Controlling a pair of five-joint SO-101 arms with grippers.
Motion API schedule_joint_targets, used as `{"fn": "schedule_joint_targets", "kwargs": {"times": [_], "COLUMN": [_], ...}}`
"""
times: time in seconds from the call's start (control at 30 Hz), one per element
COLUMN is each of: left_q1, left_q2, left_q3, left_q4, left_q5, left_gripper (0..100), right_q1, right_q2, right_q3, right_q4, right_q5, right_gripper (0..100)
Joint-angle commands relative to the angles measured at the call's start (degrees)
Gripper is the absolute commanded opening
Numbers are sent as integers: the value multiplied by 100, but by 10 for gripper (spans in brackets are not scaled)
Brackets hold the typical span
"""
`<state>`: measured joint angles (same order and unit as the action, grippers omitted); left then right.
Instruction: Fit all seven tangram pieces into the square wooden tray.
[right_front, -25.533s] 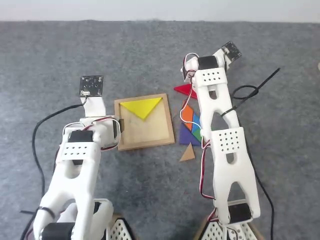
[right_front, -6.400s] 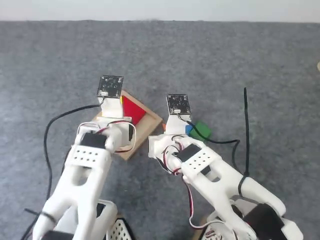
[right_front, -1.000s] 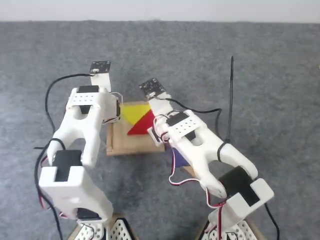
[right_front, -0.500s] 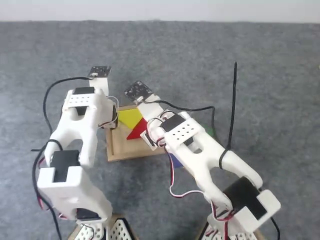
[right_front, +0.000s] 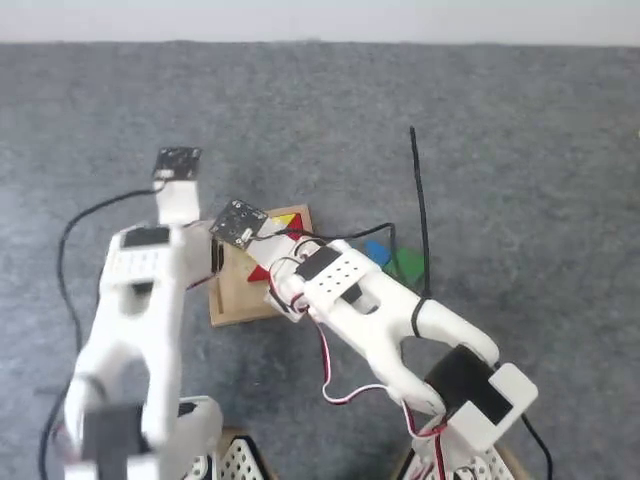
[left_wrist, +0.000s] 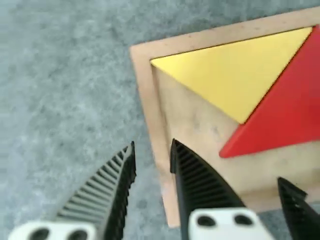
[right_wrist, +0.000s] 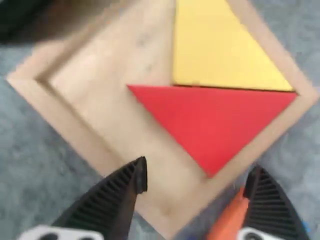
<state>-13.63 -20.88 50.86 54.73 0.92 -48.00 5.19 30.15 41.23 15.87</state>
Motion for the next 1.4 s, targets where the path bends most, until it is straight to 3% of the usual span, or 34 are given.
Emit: {"fn": "schedule_joint_targets", "kwargs": {"times": [0.0,0.1,0.3,0.5,0.7,1.17,1.37], "left_q1": [-598,-1284,-1925,-2101,-2119,-2101,-2101], "left_q2": [-1521,-2163,-2303,-2268,-2110,-1943,-1943], "left_q3": [470,752,901,1024,998,1015,1015], "left_q4": [-281,-281,-299,-563,-668,-756,-756], "left_q5": [448,765,905,949,949,949,949], "left_gripper": [116,117,117,117,117,116,116], "right_q1": [-171,-198,-259,-453,-620,-382,-312], "right_q2": [-189,-426,-514,303,1024,1323,1719], "right_q3": [-281,-273,-484,-1257,-1758,-1785,-1925], "right_q4": [-40,-31,-277,-400,-338,-321,-418], "right_q5": [-114,-369,-721,-1231,-1257,-457,237], "right_gripper": [312,312,314,380,425,425,424]}}
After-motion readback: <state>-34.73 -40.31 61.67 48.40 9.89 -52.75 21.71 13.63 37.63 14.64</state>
